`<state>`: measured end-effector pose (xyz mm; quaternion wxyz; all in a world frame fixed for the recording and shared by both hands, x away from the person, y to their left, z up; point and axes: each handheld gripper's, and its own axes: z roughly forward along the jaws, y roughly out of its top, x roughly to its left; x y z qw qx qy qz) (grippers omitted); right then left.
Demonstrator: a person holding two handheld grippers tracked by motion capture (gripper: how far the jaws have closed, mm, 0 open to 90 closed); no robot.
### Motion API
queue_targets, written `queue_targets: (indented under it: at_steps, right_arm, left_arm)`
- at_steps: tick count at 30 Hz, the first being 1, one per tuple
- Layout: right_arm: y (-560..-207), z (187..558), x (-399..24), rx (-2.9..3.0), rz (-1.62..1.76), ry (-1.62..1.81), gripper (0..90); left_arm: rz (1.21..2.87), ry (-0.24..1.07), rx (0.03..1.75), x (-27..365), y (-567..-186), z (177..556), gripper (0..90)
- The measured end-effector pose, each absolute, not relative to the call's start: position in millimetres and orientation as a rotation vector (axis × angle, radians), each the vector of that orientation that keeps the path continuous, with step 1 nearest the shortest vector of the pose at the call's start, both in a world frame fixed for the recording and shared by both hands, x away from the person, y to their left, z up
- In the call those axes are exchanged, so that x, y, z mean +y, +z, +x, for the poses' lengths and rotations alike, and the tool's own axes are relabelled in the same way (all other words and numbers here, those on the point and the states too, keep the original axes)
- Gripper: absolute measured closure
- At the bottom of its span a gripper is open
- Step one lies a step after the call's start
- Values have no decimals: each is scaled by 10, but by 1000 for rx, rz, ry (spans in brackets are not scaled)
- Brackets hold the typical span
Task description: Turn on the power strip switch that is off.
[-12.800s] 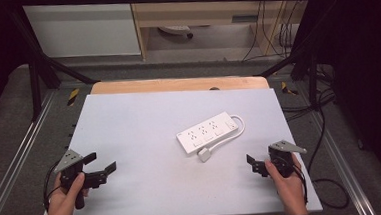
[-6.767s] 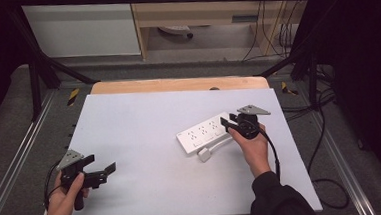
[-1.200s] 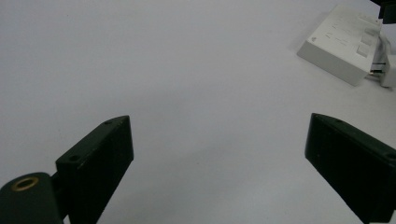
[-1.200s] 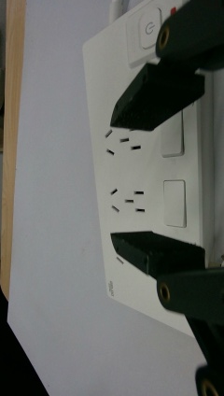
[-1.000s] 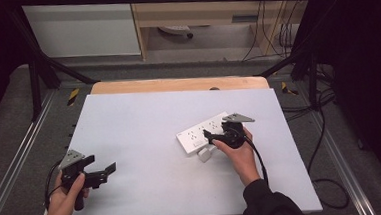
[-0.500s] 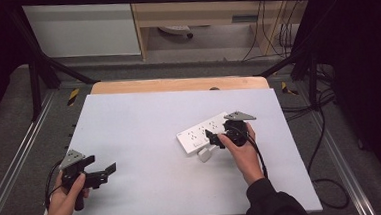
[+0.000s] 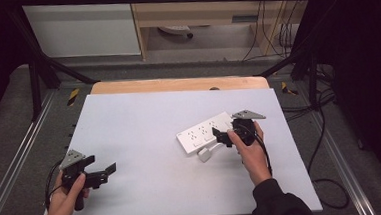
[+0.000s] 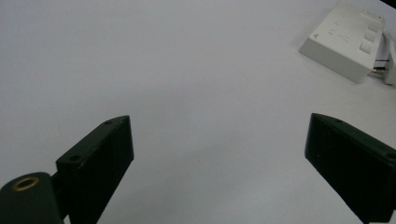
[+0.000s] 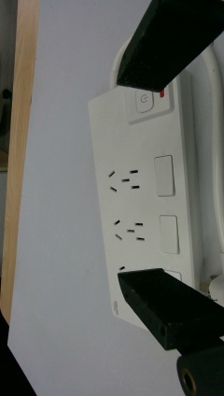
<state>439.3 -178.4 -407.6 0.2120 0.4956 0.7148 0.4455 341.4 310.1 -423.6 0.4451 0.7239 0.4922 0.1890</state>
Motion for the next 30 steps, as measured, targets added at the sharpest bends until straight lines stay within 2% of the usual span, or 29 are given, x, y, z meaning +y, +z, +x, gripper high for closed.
queue_targets:
  at_steps: [30]
  right_arm:
    - [-3778,3989,-2348,1891,1328,1272,44]
  left_arm:
    - [1802,460,1209,3095,-4241,3414,87]
